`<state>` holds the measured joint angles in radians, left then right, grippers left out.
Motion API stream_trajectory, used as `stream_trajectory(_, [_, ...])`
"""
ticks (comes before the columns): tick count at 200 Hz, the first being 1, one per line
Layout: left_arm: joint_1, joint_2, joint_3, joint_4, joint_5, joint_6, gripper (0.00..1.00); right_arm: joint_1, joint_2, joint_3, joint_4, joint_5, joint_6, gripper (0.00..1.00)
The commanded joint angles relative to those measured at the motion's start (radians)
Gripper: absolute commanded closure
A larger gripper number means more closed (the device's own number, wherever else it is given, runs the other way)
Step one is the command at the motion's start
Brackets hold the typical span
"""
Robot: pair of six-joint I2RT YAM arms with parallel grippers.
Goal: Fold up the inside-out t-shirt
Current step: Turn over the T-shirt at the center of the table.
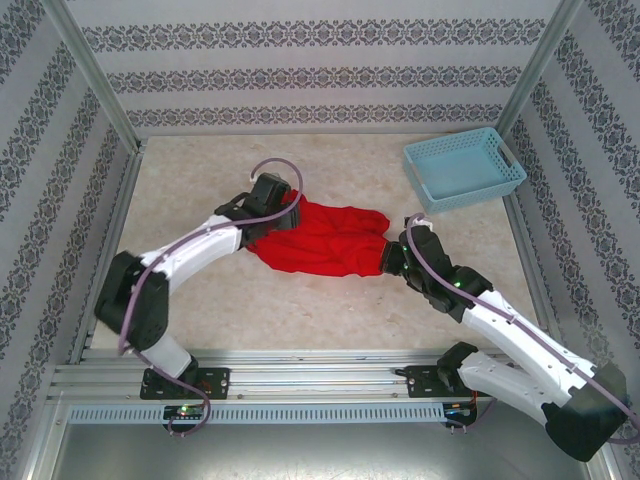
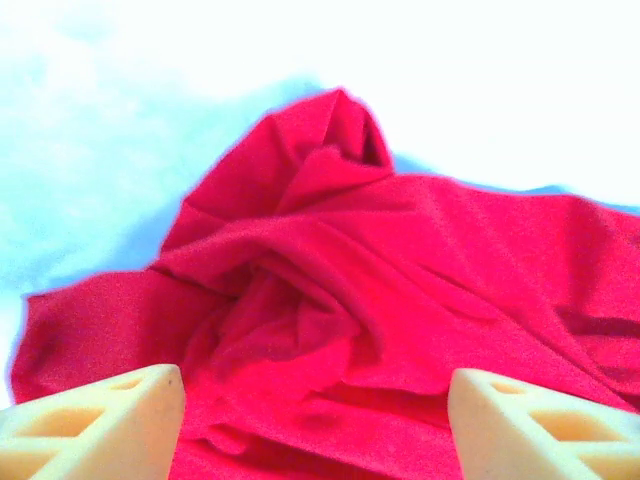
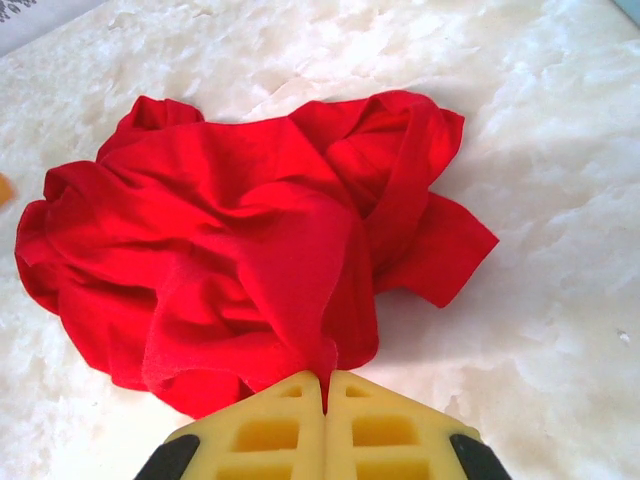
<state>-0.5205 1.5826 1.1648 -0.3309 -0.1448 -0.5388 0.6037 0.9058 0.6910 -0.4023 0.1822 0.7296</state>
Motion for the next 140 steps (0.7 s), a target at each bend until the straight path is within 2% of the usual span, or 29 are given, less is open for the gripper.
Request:
stream_trajectory(1, [0.001,-0.069,-0.082,-0.089,-0.084,0.002,0.27,-0.007,-0.010,-0.025,-0.028,-0.001,0.001,1.00])
stream_trajectory(46, [0.021,-0.006,-0.116,-0.051,0.045,-0.024,0.32,-0.012,-0.001,-0.024,-0.019,-0.014,-0.019,1.00])
stream_trajectory(72, [0.025,0.104,-0.053,-0.054,0.056,-0.015,0.36,-0.013,-0.009,-0.007,-0.026,-0.001,-0.039,1.00])
stream_trajectory(112, [0.068,0.247,0.074,-0.055,0.095,0.000,0.60,-0.023,-0.046,0.018,-0.083,0.041,-0.065,1.00])
stream_trajectory(131, [0.080,0.265,0.131,-0.066,0.120,0.010,0.83,-0.047,-0.061,0.054,-0.122,0.045,-0.095,1.00])
stream_trajectory(140, [0.080,0.245,0.151,-0.081,0.103,0.017,0.90,-0.057,-0.068,0.075,-0.136,0.041,-0.109,1.00])
